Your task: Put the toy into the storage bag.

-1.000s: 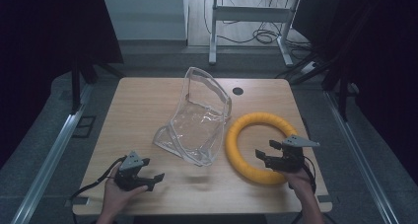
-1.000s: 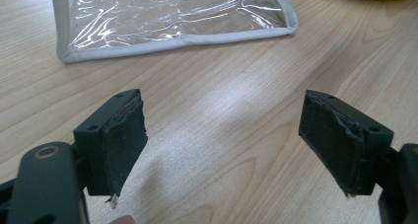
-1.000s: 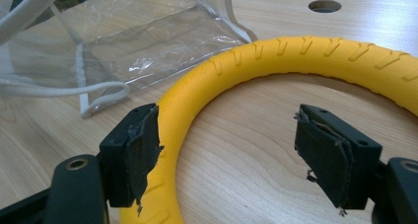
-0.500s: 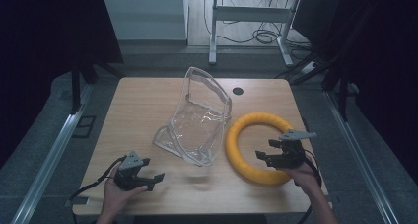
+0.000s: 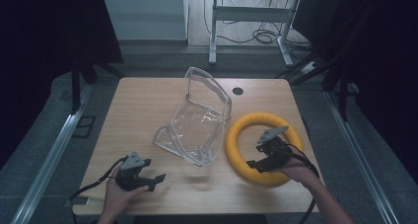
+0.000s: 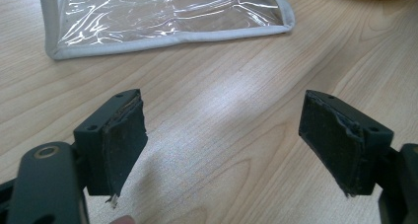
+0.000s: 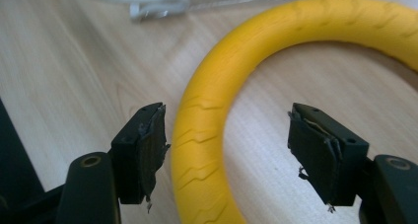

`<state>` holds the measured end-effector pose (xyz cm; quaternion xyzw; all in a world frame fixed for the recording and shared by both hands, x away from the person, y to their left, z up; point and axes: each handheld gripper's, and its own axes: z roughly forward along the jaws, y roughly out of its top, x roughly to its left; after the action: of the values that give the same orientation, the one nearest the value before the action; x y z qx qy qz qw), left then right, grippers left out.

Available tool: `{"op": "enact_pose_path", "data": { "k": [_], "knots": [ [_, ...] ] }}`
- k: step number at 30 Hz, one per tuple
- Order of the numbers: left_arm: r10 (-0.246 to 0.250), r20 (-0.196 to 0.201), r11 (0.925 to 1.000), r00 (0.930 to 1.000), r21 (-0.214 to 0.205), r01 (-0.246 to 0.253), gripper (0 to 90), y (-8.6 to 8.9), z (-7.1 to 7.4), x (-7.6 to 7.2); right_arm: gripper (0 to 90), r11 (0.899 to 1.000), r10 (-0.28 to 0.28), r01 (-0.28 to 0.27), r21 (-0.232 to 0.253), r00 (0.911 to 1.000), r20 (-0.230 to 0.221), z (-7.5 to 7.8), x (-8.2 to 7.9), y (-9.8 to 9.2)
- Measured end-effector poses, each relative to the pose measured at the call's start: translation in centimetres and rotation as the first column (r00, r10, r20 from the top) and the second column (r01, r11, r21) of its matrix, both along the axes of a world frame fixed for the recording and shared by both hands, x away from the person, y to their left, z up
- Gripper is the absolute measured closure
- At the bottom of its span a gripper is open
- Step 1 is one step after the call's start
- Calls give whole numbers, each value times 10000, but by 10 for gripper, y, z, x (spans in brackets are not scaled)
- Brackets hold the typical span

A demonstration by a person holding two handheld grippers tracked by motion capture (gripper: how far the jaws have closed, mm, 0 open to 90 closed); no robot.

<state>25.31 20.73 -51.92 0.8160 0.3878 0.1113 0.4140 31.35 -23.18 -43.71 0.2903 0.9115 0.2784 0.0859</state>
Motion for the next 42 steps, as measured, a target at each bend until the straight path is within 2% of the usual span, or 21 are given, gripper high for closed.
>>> {"op": "enact_pose_path", "data": {
  "k": [6,11,13,14,15,16,17,18,19,22,26,29,33,34,35,38,41,42],
  "knots": [
    [38,50,10000,10000,-45,-38,179,1,2,0,311,9957,391,-444,-813,9971,-659,-9,2,19],
    [37,48,10000,10000,-79,-37,179,1,2,0,310,9830,671,-844,-1632,9918,-1086,-21,5,32],
    [27,45,10000,10000,-59,-27,179,1,1,0,309,9717,783,-1045,-2121,9887,-1281,-25,6,37],
    [27,45,10000,10000,-59,-27,179,1,1,0,309,9717,783,-1045,-2121,9887,-1281,-25,6,37],
    [28,44,10000,10000,-49,-28,179,1,1,0,308,9605,865,-1221,-2502,9851,-1489,-28,7,41],
    [23,43,10000,10000,-46,-23,179,1,1,0,308,9605,865,-1221,-2502,9851,-1489,-28,7,41],
    [15,45,10000,10000,-49,-15,179,1,1,0,310,9479,912,-1381,-2871,9811,-1709,-33,8,45],
    [15,45,10000,10000,-49,-15,179,1,1,0,310,9479,912,-1381,-2871,9811,-1709,-33,8,45],
    [24,68,10000,10000,-54,-24,179,1,2,0,314,9380,891,-1444,-3151,9790,-1833,-37,8,48],
    [42,73,10000,10000,-61,-42,179,2,2,0,324,9231,913,-1588,-3502,9752,-2015,-44,9,51],
    [43,45,10000,10000,-79,-43,180,1,2,0,366,9150,808,-1580,-3713,9733,-2149,-51,9,53],
    [76,81,9999,9999,-112,-75,179,1,2,0,411,9053,650,-1448,-3992,9762,-2067,-54,9,54],
    [97,114,9999,9999,-110,-96,180,1,2,-1,471,9054,476,-1357,-4024,9740,-2213,-59,12,53],
    [92,106,9999,9999,-111,-91,180,1,2,-1,480,9062,473,-1435,-3979,9692,-2418,-60,13,53],
    [85,101,9999,9999,-112,-84,180,1,2,-1,484,9065,442,-1414,-3977,9689,-2437,-62,14,52],
    [62,66,9999,10000,-132,-61,179,1,1,-1,493,9125,466,-1496,-3808,9627,-2665,-62,17,51],
    [72,83,9999,9999,-146,-70,180,1,2,-1,500,9172,482,-1476,-3700,9631,-2646,-62,17,50],
    [53,66,9998,10000,-216,-51,180,1,2,-1,502,9222,476,-1459,-3581,9619,-2693,-62,18,49]
  ]
}}
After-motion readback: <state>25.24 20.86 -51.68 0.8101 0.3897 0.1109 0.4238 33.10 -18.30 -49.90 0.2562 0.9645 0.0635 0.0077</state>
